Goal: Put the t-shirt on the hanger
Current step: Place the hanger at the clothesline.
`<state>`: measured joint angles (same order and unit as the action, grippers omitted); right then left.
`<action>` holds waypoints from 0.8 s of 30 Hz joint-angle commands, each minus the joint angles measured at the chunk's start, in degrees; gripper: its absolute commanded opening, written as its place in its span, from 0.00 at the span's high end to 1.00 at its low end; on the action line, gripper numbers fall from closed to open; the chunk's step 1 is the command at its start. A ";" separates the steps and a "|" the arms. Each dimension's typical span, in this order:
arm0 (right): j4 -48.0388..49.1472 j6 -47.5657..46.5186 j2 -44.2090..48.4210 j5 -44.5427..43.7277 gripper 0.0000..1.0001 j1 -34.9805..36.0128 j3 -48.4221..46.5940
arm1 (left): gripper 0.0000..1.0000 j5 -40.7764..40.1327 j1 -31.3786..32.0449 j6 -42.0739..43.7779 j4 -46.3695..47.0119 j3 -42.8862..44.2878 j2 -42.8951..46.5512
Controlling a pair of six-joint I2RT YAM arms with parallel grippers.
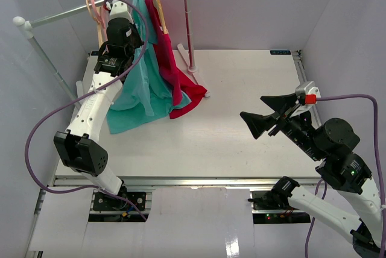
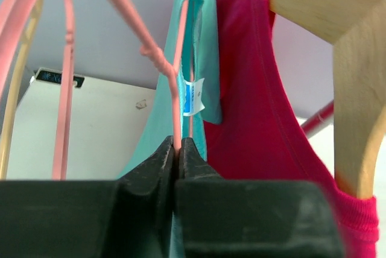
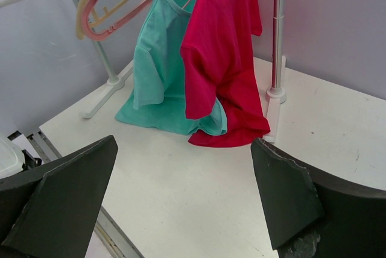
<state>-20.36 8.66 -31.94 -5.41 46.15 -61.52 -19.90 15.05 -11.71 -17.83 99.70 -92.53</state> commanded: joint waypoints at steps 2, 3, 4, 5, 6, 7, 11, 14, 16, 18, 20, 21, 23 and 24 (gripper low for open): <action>3.11 -0.86 2.60 -0.64 0.02 0.06 1.14 | 0.51 9.53 0.07 0.80 -3.58 1.01 1.48; 2.99 -0.91 2.66 -0.58 0.02 0.01 1.14 | 0.38 10.91 0.07 0.74 -4.16 0.61 2.52; 2.87 -0.90 2.73 -0.48 0.02 0.02 1.14 | 0.27 12.42 0.07 0.64 -4.67 -0.04 3.51; 2.75 -0.86 2.81 -0.35 0.02 0.06 1.14 | 0.17 13.98 0.07 0.52 -5.16 -0.78 4.50; 2.66 -0.74 2.92 -0.06 0.02 0.04 1.24 | 0.10 14.82 0.07 0.18 -6.07 -1.11 5.66; 2.60 -0.57 3.06 0.39 0.02 0.00 1.41 | 0.05 15.16 0.07 -0.25 -7.20 -1.15 6.91; 1.81 -0.26 3.76 1.56 0.02 0.08 1.54 | 0.02 15.52 0.12 -1.01 -12.44 0.02 12.41; 1.37 -0.27 4.23 1.77 0.03 0.08 2.29 | 0.02 18.78 0.11 -0.78 -13.70 -1.02 16.88; 1.16 -0.33 4.51 1.82 0.04 0.08 3.01 | 0.02 22.31 0.07 -0.41 -14.04 -2.53 19.78; 0.86 -0.40 4.52 1.30 0.08 0.08 4.07 | 0.02 29.81 0.15 0.42 -13.51 -5.49 21.73; 0.63 0.32 4.60 1.69 0.10 0.05 5.30 | 0.02 36.34 0.12 0.35 -10.22 -9.80 26.17; 0.47 0.95 4.80 2.16 0.10 0.01 6.05 | 0.02 39.81 0.08 0.11 -8.40 -12.56 28.10; 0.28 1.31 5.54 2.60 0.10 0.06 7.73 | 0.02 44.62 0.07 -0.11 -5.94 -17.04 30.75; 0.45 1.29 6.19 2.29 0.10 0.08 8.69 | 0.02 46.54 0.10 -0.15 -5.30 -18.61 31.40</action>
<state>-20.64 8.91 -27.65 -3.80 46.14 -55.73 11.92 15.16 -11.84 -26.77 88.44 -64.48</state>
